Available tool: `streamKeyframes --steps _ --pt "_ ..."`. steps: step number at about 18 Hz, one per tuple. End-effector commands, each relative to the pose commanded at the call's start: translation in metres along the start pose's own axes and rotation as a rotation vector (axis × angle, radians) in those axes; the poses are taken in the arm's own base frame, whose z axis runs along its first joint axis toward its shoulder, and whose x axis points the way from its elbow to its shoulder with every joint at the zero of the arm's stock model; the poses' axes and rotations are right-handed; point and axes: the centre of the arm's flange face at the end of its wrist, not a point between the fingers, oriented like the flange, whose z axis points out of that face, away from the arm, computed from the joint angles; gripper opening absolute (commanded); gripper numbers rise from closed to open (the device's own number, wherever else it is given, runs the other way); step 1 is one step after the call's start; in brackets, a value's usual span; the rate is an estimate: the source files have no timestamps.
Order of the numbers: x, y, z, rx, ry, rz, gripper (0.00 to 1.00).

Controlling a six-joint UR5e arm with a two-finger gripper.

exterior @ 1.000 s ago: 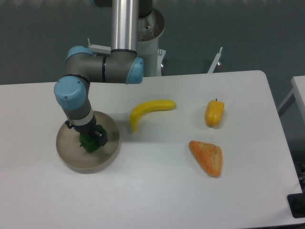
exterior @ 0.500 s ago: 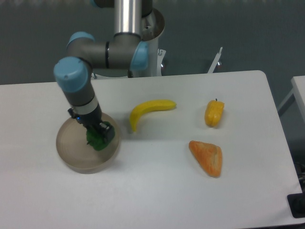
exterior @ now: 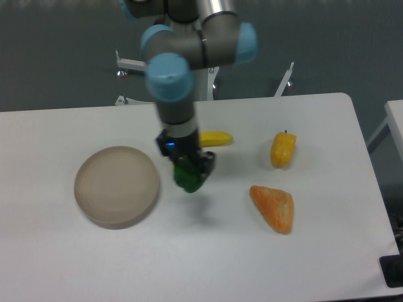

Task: Pick up the green pepper from the plate
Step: 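Lift the green pepper off the plate and carry it beside the banana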

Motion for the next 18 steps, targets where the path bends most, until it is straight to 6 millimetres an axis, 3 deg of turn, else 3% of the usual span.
streamKeyframes --steps 3,8,11,18 --pt "-0.031 0.030 -0.012 -0.019 0.027 0.078 0.12" --pt "-0.079 0.074 0.004 -0.018 0.046 0.195 0.12" --pt "-0.099 0.076 0.005 -0.008 0.043 0.290 0.15" --pt "-0.112 0.078 0.004 -0.009 0.061 0.348 0.15"
